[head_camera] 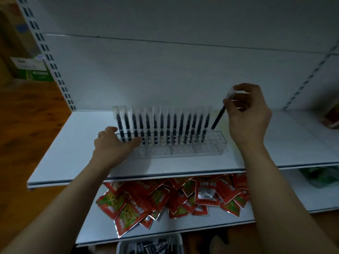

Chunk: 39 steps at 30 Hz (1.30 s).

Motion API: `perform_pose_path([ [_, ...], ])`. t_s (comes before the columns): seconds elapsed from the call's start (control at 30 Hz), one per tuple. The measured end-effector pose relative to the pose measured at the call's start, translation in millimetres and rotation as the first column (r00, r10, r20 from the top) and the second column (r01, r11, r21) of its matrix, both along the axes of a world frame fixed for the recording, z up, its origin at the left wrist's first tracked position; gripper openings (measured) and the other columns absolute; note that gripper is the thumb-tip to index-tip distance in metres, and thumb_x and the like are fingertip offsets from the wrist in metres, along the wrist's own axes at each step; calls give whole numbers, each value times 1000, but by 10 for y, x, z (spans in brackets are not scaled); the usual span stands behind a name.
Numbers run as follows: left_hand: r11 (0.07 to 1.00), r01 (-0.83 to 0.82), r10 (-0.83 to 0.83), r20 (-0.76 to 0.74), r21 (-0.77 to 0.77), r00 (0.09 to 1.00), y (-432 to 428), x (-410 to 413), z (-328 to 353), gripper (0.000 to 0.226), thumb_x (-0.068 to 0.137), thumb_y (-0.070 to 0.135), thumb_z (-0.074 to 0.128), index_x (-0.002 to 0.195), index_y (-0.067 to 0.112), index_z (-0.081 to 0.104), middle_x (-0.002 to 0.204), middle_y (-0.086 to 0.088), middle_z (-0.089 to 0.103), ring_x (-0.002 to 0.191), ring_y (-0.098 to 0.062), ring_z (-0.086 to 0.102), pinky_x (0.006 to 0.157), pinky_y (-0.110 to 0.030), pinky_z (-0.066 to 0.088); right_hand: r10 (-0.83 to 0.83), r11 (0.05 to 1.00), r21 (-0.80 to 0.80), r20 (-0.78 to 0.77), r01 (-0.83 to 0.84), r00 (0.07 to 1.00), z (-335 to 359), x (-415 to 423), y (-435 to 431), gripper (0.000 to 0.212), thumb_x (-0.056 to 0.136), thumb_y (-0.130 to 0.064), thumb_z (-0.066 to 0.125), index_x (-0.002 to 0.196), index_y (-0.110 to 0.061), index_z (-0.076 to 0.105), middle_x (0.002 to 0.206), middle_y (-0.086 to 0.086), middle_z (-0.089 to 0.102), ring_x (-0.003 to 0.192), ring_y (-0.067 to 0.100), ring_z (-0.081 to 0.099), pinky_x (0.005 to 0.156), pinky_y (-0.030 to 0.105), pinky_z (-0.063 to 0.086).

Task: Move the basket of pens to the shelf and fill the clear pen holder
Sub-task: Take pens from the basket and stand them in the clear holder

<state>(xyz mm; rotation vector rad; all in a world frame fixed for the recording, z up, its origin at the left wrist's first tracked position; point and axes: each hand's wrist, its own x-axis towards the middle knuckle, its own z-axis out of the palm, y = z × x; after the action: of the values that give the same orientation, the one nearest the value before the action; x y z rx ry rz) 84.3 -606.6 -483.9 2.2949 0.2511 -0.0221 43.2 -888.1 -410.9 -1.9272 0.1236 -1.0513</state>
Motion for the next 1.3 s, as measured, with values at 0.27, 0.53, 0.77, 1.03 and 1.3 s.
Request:
perform_pose_path([
  [0.27,998,48,-49,-23,-37,999,50,7,-17,73,61,75,69,108,20,60,130,-9,57,118,-32,52,97,-49,45,24,986,-156,-185,-53,982,-216,126,-94,20,87,-9,68,97,-25,60,85,-8,64,72,1,59,72,10,49],
  [0.53,997,17,-14,34,-80,999,50,-67,-70,98,58,78,68,130,13,52,137,-10,51,123,-29,50,96,-43,45,11,980,-190,-259,-62,966,-254,-29,-135,21,90,-7,60,107,-17,67,100,-5,65,83,0,57,72,-5,37],
  [0.77,997,-65,70,234,-32,970,124,-468,-26,85,74,55,74,141,16,37,142,-8,42,128,-28,45,101,-50,44,17,984,-165,-262,-62,965,-259,-355,20,39,88,-3,58,123,-20,61,110,0,63,96,13,60,84,29,50],
  [1.03,988,-48,91,298,-149,950,189,-1149,-9,43,83,40,72,115,20,52,113,3,56,107,-14,52,84,-32,45,160,944,-170,-514,-282,843,-372,-765,523,23,89,-13,63,112,-18,64,96,-3,63,86,12,59,79,25,48],
  [1.3,983,180,-182,66,32,981,71,-1474,-652,22,82,31,73,96,24,57,100,3,64,91,-14,60,74,-26,44,256,790,-100,-843,-605,474,-1010,-1028,1094,26,83,-27,70,109,-25,66,95,-5,67,88,15,63,85,34,54],
])
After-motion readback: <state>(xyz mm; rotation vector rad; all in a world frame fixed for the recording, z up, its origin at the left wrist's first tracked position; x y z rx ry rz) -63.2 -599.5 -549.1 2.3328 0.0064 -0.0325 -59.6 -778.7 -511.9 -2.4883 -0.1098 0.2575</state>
